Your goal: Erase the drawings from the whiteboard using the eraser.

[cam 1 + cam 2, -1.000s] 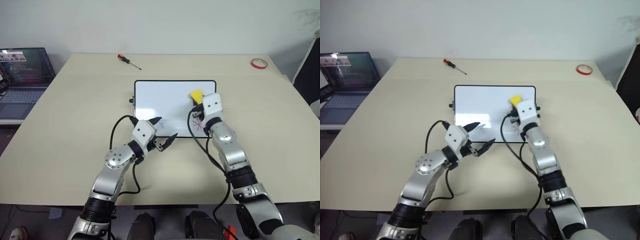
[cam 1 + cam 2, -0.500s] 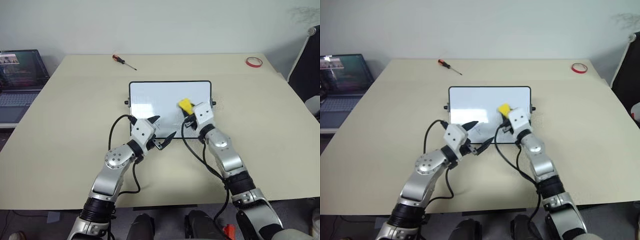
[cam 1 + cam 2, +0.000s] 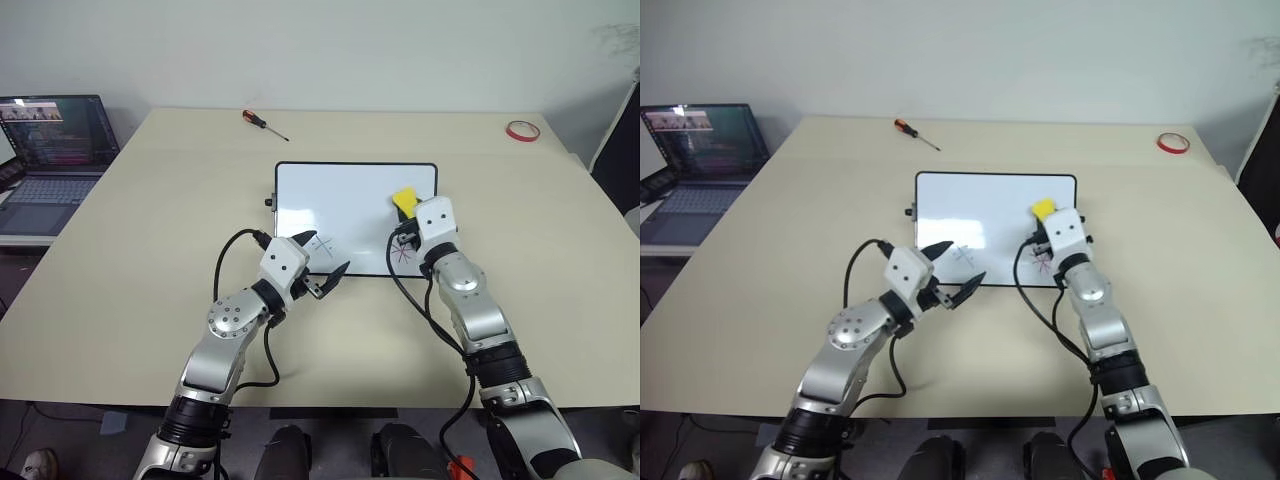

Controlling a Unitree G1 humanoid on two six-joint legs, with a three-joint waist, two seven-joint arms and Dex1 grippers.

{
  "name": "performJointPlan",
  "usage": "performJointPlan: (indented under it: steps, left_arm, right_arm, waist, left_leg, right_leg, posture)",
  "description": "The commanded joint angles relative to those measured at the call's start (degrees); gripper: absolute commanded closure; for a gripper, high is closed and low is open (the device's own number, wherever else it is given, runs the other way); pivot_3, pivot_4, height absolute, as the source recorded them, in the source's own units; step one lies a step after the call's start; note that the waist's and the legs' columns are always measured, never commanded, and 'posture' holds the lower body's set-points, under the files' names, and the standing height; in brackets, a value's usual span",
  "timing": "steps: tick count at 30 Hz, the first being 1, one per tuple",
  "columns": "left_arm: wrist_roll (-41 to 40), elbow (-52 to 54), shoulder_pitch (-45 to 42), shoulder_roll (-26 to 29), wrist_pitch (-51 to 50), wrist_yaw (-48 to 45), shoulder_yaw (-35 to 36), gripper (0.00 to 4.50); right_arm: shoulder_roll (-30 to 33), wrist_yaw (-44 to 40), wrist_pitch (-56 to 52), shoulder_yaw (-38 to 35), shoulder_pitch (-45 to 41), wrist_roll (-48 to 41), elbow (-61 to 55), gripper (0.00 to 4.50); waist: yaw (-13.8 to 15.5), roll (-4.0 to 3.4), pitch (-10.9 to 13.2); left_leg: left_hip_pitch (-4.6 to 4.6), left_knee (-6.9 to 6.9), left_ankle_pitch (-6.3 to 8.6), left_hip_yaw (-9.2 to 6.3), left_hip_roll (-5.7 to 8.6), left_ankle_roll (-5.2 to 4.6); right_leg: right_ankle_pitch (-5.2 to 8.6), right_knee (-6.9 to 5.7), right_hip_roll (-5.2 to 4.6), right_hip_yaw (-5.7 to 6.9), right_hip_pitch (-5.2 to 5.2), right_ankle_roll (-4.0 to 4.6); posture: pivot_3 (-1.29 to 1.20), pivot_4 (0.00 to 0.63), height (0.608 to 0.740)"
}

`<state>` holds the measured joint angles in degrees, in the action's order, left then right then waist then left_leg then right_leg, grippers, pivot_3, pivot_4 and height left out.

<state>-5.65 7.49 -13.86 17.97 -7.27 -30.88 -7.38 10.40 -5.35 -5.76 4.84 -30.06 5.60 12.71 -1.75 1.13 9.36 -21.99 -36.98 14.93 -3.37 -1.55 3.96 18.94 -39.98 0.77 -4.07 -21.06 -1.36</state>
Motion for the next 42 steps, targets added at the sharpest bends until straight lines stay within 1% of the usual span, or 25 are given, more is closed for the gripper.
performJointPlan:
  steps: [1,4,7,9,12,21,25,27,31,35,39,42]
  left_arm:
    - [-0.4,2.7,-0.6,0.3,0.3,0.0,0.7,0.0]
    - [-0.1,2.4,-1.1,-0.2,0.3,0.3,0.2,0.0]
    - [-0.3,2.4,-1.0,-0.3,0.3,0.3,0.1,0.0]
    - [-0.3,2.4,-0.9,-0.3,0.2,0.4,0.3,0.0]
    - [-0.4,2.3,-0.6,-0.1,0.3,0.5,0.7,0.0]
    - [-0.3,3.1,0.7,-0.3,0.2,0.9,0.4,0.0]
    - [-0.6,4.6,2.3,0.2,0.0,0.6,0.6,0.0]
    - [-1.1,5.3,3.1,0.3,-0.5,0.5,1.2,0.0]
    - [-2.2,6.7,4.1,0.5,-1.6,0.6,2.3,0.0]
    - [-2.2,8.3,6.1,1.1,-1.5,0.1,2.4,0.0]
    - [-2.5,9.8,8.7,1.9,-1.0,-0.4,3.3,0.0]
    - [-3.0,10.3,10.3,2.2,-0.9,-0.1,4.3,0.0]
  right_arm:
    - [0.0,0.8,-1.0,-1.0,0.7,0.4,1.5,3.23]
    - [-2.6,-2.2,0.9,1.8,0.2,-0.7,1.0,3.23]
    - [-4.6,-3.5,1.9,4.3,-1.4,0.5,1.5,3.23]
    - [-5.3,-3.9,2.4,5.1,-2.0,1.2,1.9,3.23]
    - [-5.6,-4.9,3.0,6.5,-2.8,1.8,2.7,3.23]
    - [-3.9,-4.5,4.4,4.2,-2.8,1.6,3.0,3.23]
    - [-3.5,-3.9,6.0,2.2,-2.1,0.3,0.6,3.23]
    - [-3.2,-4.9,5.8,1.4,-1.1,-0.9,-1.3,3.23]
    - [-2.9,-7.7,3.5,0.3,2.4,-4.3,-8.1,3.23]
    - [-1.1,-12.5,-1.4,-1.1,8.7,-10.5,-21.8,3.23]
    - [4.3,-16.7,-7.1,-4.0,17.0,-15.8,-34.6,3.23]
    - [9.9,-19.3,-9.6,-7.9,27.5,-17.3,-41.2,3.23]
  waist:
    - [0.0,0.0,0.0]
    - [-0.1,0.0,0.0]
    - [-0.7,-0.02,0.0]
    - [-1.4,-0.03,0.0]
    - [-1.6,-0.03,0.0]
    - [-1.5,-0.04,0.0]
    - [-1.4,-0.04,0.1]
    - [-1.3,-0.04,0.1]
    - [-1.2,-0.05,0.1]
    - [-1.2,-0.07,0.1]
    - [-0.8,-0.07,0.1]
    - [0.0,-0.07,0.1]
  left_leg:
    - [0.0,0.01,0.0,0.0,-0.01,0.0]
    - [0.0,0.01,0.0,0.03,-0.02,0.0]
    - [-0.01,0.04,0.0,0.09,-0.06,0.0]
    - [-0.01,0.05,0.0,0.14,-0.08,0.0]
    - [-0.02,0.11,0.01,0.13,-0.1,0.0]
    - [-0.12,0.11,0.01,0.13,-0.12,0.0]
    - [-0.21,0.1,0.01,0.09,-0.13,0.0]
    - [-0.3,0.08,0.01,0.06,-0.12,0.0]
    - [-0.44,0.1,0.01,0.02,-0.14,0.0]
    - [-0.48,0.11,0.02,0.0,-0.15,0.0]
    - [-0.51,0.11,0.02,-0.19,-0.13,0.0]
    - [-0.54,0.1,0.02,-0.38,-0.09,0.0]
  right_leg:
    - [0.0,0.0,0.0,0.0,-0.01,0.0]
    - [0.0,0.0,0.0,-0.02,-0.02,0.01]
    - [-0.01,0.0,0.0,-0.04,-0.08,0.01]
    - [-0.02,0.0,0.0,-0.05,-0.14,0.04]
    - [-0.01,0.0,0.02,-0.05,-0.22,0.07]
    - [-0.01,0.04,-0.01,-0.06,-0.25,0.07]
    - [-0.01,0.07,-0.03,-0.07,-0.27,0.07]
    - [-0.01,0.08,-0.04,-0.06,-0.32,0.07]
    - [-0.01,0.15,-0.06,-0.03,-0.39,0.07]
    - [-0.01,0.2,-0.07,-0.02,-0.4,0.07]
    - [0.0,0.28,-0.08,0.03,-0.37,0.06]
    - [0.0,0.37,-0.09,0.11,-0.33,0.06]
  posture:
    - [0.0,0.15,0.74]
    - [0.0,0.15,0.74]
    - [0.0,0.15,0.74]
    - [0.0,0.15,0.74]
    - [0.0,0.15,0.74]
    - [0.0,0.15,0.74]
    - [0.0,0.15,0.74]
    - [0.0,0.15,0.74]
    - [0.0,0.15,0.74]
    - [0.0,0.15,0.74]
    - [0.0,0.15,0.74]
    - [0.0,0.15,0.74]
